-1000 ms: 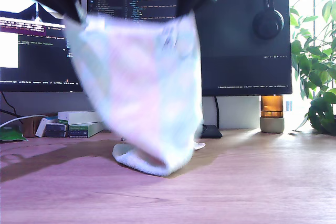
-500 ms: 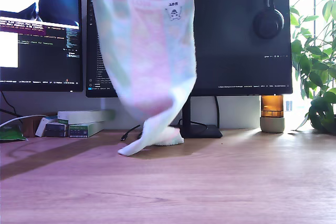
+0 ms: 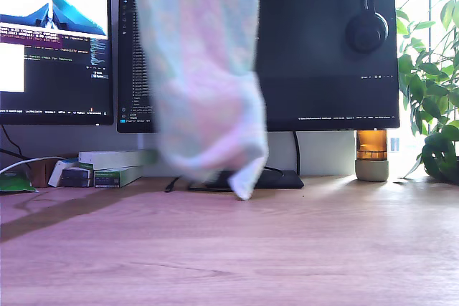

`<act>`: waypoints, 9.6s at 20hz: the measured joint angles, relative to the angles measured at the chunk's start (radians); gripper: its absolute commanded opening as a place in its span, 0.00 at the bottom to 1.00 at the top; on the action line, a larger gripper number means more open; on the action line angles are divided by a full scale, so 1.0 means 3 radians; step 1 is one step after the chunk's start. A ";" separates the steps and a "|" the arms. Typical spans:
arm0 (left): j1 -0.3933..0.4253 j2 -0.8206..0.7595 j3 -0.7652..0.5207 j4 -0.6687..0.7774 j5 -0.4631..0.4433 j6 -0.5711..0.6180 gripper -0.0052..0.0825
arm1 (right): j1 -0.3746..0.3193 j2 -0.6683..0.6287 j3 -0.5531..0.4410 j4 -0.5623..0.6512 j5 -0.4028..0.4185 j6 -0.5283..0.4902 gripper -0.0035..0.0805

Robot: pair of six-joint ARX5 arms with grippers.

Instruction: Fold the tea towel to a neat square and place it to the right

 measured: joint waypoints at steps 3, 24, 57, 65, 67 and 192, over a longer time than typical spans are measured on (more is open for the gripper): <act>0.0000 0.0000 0.0019 -0.0094 0.0015 0.0011 0.03 | 0.0003 0.0000 0.0000 0.0130 0.0071 -0.0019 0.03; 0.0111 -0.0023 0.0280 -0.0800 0.0326 0.0020 0.03 | 0.0037 0.0000 0.0085 -0.0346 0.0107 -0.0182 0.03; 0.0418 -0.1389 -0.1648 -0.1902 0.0965 -0.0144 0.03 | 0.0262 -0.0458 -0.1263 -0.1588 -0.0818 0.0765 0.03; 0.0387 -0.2163 -0.2576 -0.1377 0.1260 -0.0600 0.03 | 0.0319 -0.2215 -0.3413 -0.0352 -0.0944 0.1071 0.03; 0.0262 -0.2344 -0.2791 -0.1517 0.1236 -0.0679 0.03 | 0.0383 -0.2326 -0.3796 -0.0354 -0.0956 0.1156 0.03; -0.1625 -0.1500 -0.4234 0.0324 0.0181 -0.1746 0.03 | 0.0055 -0.1621 -0.5474 0.1424 -0.2279 0.1396 0.03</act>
